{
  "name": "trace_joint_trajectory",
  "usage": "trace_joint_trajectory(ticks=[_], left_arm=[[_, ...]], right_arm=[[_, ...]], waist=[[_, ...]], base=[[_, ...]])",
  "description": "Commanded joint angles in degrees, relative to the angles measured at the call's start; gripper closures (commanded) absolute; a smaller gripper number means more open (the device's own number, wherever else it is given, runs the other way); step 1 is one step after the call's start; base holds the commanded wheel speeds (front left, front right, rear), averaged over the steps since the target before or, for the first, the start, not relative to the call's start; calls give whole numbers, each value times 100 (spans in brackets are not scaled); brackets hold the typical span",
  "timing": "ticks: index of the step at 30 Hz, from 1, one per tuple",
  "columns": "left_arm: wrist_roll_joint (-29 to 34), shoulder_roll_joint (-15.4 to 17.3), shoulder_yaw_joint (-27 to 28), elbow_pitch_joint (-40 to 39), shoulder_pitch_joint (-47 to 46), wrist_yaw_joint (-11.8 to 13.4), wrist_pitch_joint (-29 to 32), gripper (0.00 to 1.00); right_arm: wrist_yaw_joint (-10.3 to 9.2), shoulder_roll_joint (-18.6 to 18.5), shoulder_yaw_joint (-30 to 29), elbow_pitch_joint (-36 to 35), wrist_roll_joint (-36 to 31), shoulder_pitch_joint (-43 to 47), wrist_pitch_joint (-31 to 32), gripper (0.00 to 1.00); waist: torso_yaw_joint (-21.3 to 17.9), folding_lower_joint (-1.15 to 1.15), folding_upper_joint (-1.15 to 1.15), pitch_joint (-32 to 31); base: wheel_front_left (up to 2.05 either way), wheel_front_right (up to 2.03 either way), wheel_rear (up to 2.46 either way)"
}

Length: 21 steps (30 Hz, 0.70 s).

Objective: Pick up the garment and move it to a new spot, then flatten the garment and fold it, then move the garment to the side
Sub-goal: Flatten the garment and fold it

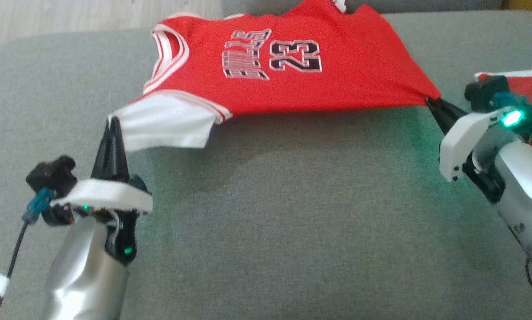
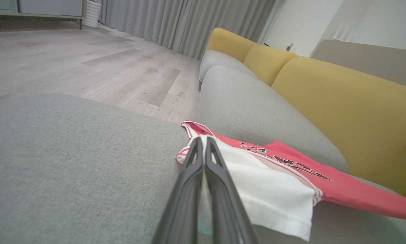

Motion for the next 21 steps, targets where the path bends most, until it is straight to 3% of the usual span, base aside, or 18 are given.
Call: trace_joint_trajectory(ticks=[1,12,21], left_arm=[[-5,258,160,-210,-83,11,-21,100],[-183,302,111,-1510,1384,250,415,100],[-327,349,67,-3176,2806,674,998,100]], right_arm=[[-5,-149,30,-127,61,86,5,100],[-5,-783,699,-968,1019,775,445,100],[-5,-1390,792,-1910,1728,1492,760,100]], waist=[[-18,2,0,-103],[-72,2,0,-764],[-30,2,0,-1064]], base=[[0,0,0],[0,0,0],[0,0,0]])
